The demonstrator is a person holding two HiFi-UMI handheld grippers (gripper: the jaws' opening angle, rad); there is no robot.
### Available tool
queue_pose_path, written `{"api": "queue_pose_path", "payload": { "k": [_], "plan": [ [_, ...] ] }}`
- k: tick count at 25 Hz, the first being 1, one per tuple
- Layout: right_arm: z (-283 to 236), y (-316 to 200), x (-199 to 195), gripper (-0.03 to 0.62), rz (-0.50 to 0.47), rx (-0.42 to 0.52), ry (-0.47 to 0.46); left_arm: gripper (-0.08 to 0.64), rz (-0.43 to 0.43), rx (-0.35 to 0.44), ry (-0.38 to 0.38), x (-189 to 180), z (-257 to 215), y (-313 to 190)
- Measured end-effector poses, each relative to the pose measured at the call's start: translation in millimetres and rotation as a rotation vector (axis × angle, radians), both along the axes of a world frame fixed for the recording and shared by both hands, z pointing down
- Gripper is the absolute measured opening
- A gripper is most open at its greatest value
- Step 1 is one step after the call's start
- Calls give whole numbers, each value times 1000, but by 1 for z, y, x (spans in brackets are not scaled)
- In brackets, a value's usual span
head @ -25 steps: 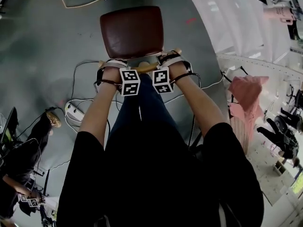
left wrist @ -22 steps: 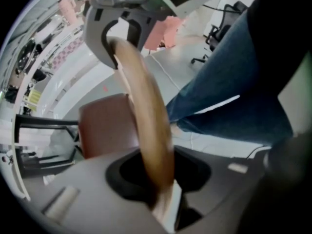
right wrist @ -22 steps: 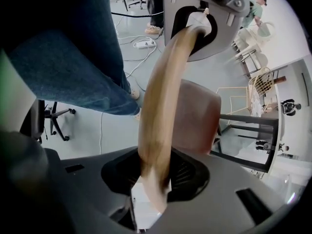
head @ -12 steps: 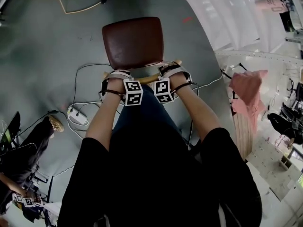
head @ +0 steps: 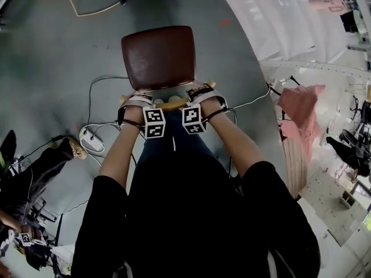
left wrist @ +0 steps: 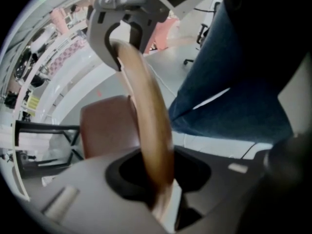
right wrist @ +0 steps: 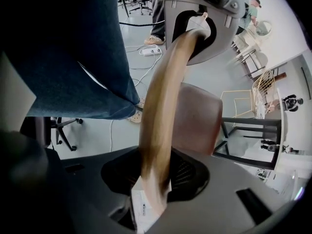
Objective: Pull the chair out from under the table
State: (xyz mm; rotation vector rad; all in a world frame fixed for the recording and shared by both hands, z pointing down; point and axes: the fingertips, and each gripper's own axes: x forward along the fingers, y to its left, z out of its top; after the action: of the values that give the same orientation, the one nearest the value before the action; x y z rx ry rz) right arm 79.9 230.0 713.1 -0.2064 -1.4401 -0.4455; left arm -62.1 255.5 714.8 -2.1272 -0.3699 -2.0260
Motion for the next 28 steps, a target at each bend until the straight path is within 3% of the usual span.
{"api": "queue_pose_path", "payload": {
  "k": [6,11,12,14,20,24,27,28],
  "plan": [
    [-1,5,-2,132,17,14,-34,132,1,19,-13,-1,1,2],
    [-1,3,-1,133,72,-15,-54,157,-66,47,26,0,1,-4],
    [-2,2,0,148,84,-13,-62,204,-91,49,42,0,0,-5],
    [-7,-3,2,179,98,10,-88,225,-142,51,91,-1,-7,-6],
    [-34,-5,7,202,172,36,-181,224,-309,96,266,-8,-50,-14],
    [-56,-10,12,202,248,71,-238,202,-385,133,327,-14,-76,-18],
    [-77,-25,13,198,351,108,-303,192,-433,172,368,-13,-95,-27],
    [-85,-31,12,169,399,121,-333,182,-453,190,387,-12,-102,-31]
  ]
}}
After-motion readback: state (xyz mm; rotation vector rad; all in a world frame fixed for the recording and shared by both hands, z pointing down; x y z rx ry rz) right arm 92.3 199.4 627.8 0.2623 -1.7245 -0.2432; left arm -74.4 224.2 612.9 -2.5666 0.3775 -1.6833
